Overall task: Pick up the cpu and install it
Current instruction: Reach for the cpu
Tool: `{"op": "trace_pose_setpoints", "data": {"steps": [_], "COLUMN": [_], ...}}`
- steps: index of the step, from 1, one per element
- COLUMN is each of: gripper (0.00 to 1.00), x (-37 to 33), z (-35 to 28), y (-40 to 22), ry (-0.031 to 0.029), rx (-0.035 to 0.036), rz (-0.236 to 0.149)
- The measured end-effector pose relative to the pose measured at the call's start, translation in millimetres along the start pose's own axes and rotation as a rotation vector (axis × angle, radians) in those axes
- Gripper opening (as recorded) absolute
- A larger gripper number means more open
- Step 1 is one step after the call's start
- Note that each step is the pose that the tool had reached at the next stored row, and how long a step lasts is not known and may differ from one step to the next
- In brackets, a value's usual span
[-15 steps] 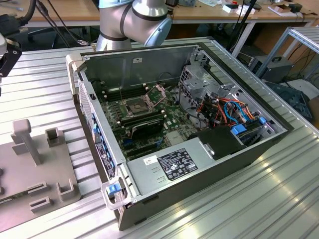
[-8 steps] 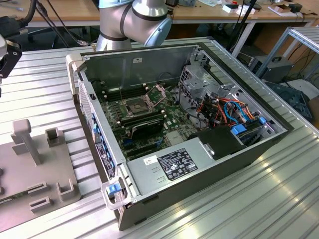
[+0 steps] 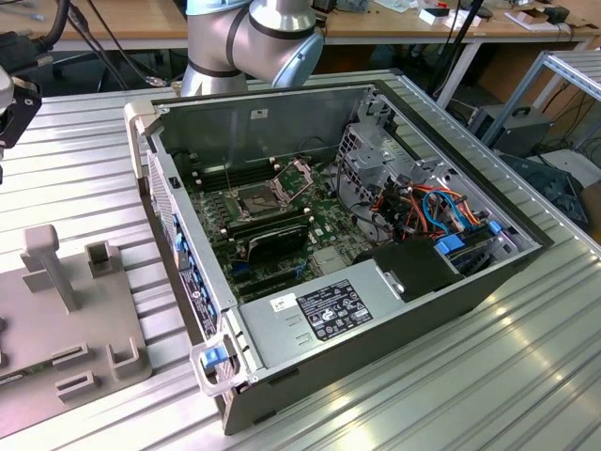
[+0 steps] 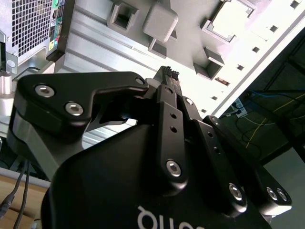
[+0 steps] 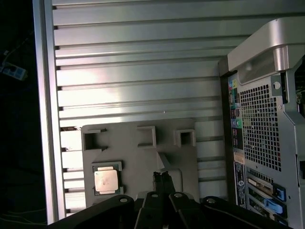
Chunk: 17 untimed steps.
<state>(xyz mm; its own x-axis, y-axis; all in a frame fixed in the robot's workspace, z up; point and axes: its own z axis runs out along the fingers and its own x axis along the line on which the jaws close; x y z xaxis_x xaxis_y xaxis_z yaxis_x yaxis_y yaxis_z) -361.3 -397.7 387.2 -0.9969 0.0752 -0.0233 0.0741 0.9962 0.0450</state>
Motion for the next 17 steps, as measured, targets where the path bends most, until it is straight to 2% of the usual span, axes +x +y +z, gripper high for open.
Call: {"op": "trace_pose_setpoints", "data": {"steps": [8, 9, 10, 11, 12, 17], "gripper": [0.11, 0.11, 0.11, 0.11, 0.11, 0.11], "x": [0.0, 0.1, 0.4, 2.1, 8.0, 13.4], "z": [0.3, 1.8, 6.8, 10.9, 13.3, 15.5], "y": [0.0, -0.1, -0.3, -2.8, -12.8, -22.4], "ry": [-0.0001, -0.0001, -0.0001, -0.0001, -0.0001, -0.0001], "rx": [0.0000, -0.0001, -0.0001, -0.0001, -0.0001, 0.0000], "rz": [0.000, 0.000, 0.000, 0.000, 0.000, 0.000]}}
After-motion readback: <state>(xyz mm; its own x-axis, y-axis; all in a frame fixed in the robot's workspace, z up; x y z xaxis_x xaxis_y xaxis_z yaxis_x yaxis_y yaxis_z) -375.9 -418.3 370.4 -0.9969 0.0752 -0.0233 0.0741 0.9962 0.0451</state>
